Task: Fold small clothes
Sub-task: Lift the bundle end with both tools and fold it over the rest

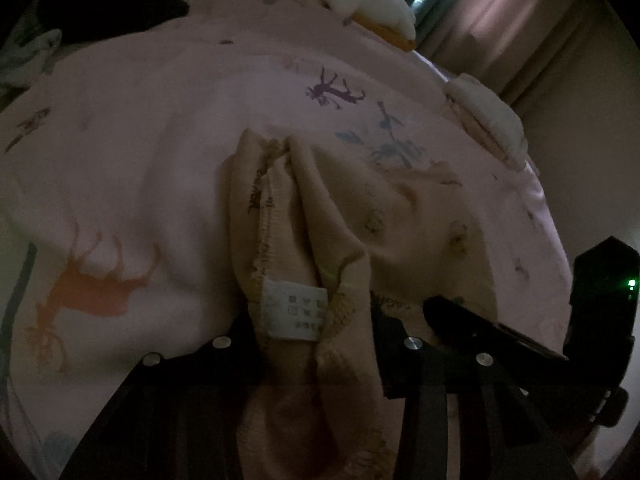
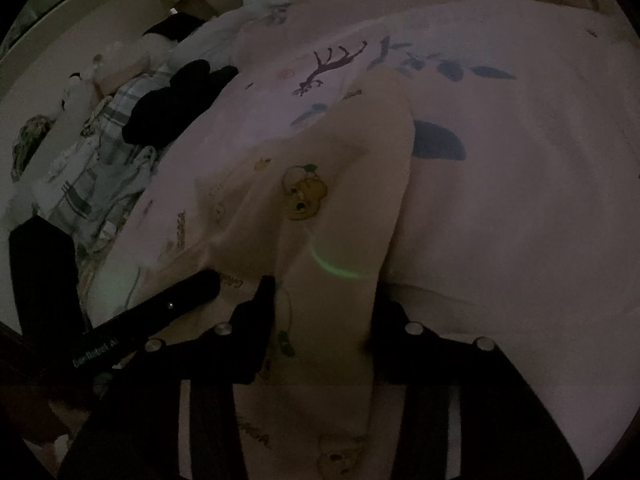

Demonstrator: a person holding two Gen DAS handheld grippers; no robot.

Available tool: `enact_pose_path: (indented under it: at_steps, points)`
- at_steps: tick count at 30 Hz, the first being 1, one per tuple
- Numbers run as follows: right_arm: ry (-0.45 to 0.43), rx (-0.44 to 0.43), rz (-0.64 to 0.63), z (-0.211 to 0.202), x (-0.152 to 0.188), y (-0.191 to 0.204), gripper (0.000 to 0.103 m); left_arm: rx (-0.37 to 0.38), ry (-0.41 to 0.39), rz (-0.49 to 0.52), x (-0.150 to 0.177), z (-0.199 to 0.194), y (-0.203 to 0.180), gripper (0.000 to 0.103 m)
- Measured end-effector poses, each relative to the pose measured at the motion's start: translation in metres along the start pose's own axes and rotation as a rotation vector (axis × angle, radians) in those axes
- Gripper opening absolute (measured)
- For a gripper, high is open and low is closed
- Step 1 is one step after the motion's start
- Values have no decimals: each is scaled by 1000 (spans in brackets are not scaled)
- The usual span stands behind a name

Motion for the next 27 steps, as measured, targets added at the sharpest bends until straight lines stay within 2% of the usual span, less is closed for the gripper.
enact_pose_path:
  at_steps: [5, 27]
  points:
    - [-10, -2, -2, 1, -1, -1, 42, 15, 9, -6, -1, 0, 5, 43]
    - [-30, 18, -7, 1, 1, 2, 41, -9, -19, 4, -3, 0, 7, 42]
Point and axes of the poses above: each gripper's, at about its wrist camera, not at the fingertips, and z roughly the way its jaws point, y to its left, x to its underside, the point moved 10 cm from there along z, roughly the way its jaws point, and after that the axes turned 6 degrees about -y, right-handed, at the moved point
